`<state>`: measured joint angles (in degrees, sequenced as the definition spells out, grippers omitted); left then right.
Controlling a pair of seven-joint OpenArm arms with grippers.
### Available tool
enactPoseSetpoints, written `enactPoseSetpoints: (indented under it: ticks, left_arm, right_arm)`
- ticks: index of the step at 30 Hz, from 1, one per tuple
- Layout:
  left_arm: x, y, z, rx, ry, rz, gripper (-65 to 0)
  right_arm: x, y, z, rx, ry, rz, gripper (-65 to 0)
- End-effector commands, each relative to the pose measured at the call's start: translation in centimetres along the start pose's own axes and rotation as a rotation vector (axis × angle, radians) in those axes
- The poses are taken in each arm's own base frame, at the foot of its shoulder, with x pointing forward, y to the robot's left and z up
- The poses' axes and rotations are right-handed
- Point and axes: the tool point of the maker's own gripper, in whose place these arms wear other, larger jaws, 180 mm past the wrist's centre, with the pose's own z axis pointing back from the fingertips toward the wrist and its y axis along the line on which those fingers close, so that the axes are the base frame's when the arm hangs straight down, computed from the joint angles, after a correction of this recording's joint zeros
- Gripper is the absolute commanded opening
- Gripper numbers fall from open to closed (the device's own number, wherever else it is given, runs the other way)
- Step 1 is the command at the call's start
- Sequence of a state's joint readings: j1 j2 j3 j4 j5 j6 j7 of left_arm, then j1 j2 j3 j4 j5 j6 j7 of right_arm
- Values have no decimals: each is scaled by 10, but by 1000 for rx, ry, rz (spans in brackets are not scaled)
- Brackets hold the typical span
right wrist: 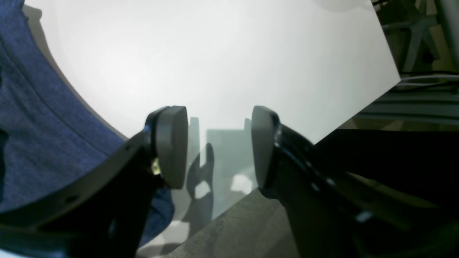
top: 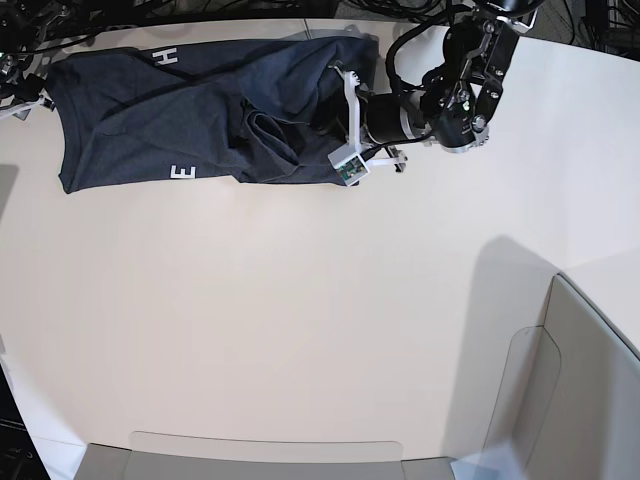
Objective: Layout the t-shirt on the table in an organized manner, then fold the t-shirt properly
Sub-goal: 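Press and tuck the folded end with the left gripper onto the strip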
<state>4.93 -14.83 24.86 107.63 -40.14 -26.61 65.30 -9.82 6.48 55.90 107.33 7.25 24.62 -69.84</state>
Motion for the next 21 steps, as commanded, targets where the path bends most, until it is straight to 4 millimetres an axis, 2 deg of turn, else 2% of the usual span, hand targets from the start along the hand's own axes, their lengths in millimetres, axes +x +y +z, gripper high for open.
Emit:
enactPoseSetpoints:
  ticks: [1,12,16,18,21]
  left_arm:
    - [8,-1,-1,-12,-35,-4,-647]
    - [6,-51,-17,-148,-6,-100,-646]
    - [2,-69,-15,-242,-9,-262,-646]
    - [1,-70,-14,-253,-10,-295,-646]
    - [8,-46,-5,-181,-37,-259,-646]
  right_arm:
    - [12,-5,4,-16,-37,17,-362]
    - [11,-5,4,-16,-35,17,-362]
    - [11,-5,4,-16,-35,17,-362]
    - [11,-5,4,-16,-35,17,-362]
    - [11,-5,4,-16,-35,17,-362]
